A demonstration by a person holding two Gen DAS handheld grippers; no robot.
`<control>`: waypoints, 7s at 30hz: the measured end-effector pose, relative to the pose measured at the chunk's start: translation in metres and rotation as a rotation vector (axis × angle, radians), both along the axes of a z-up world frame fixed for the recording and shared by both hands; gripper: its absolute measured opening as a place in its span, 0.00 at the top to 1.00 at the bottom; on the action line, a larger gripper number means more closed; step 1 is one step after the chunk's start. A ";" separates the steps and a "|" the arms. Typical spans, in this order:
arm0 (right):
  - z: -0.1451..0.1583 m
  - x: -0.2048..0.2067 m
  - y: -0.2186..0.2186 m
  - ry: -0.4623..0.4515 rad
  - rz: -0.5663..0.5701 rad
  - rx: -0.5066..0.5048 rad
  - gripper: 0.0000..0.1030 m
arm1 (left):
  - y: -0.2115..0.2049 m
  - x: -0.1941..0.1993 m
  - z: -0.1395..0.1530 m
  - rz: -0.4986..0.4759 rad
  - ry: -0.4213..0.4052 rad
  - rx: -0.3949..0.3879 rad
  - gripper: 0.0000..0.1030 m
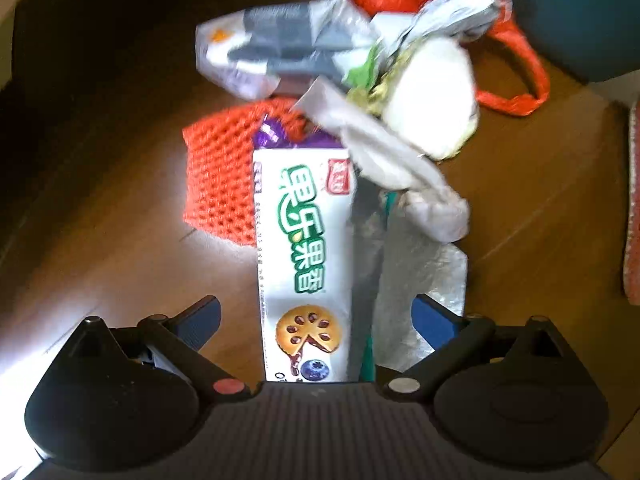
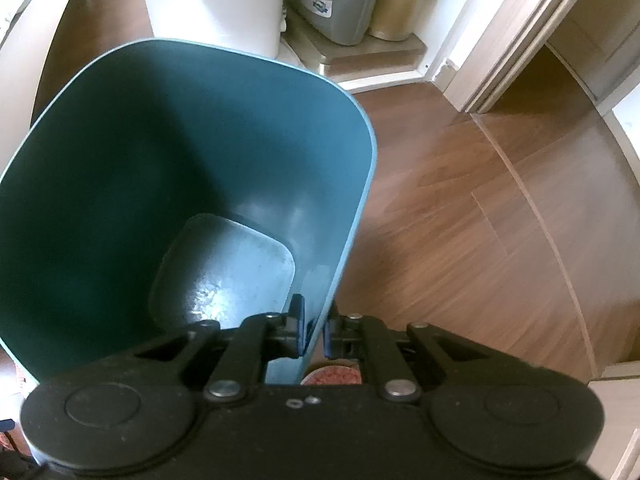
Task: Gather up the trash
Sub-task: 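Grasp the white-green biscuit packet with the left tool and lift it, then carry the biscuit packet over the wastebasket with the left tool and release it, then lower the left tool to the pile and grasp the white tissue, then carry the white tissue into the wastebasket with the left tool and release it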
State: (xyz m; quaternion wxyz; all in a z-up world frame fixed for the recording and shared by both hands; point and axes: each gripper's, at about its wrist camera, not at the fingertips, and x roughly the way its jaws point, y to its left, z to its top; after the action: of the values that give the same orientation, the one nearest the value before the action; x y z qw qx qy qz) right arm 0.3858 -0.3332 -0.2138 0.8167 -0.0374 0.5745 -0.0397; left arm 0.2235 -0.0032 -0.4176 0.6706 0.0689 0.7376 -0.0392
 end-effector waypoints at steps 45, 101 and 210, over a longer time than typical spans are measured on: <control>0.061 -0.024 0.009 -0.229 0.208 -0.083 0.98 | -0.008 -0.001 0.112 0.029 -0.038 0.111 0.67; 0.079 -0.053 0.077 -0.305 0.477 -0.121 0.95 | -0.177 0.142 0.224 -0.071 -0.259 -0.201 0.38; -0.018 -0.021 -0.019 0.046 0.332 0.019 0.93 | -0.020 0.107 0.037 0.439 -0.098 -0.127 0.76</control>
State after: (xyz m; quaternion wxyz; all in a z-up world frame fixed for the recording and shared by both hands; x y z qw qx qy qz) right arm 0.3652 -0.3522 -0.2321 0.7991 -0.1250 0.5791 0.1024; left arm 0.3309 -0.0227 -0.3803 0.7012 -0.1337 0.6973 0.0645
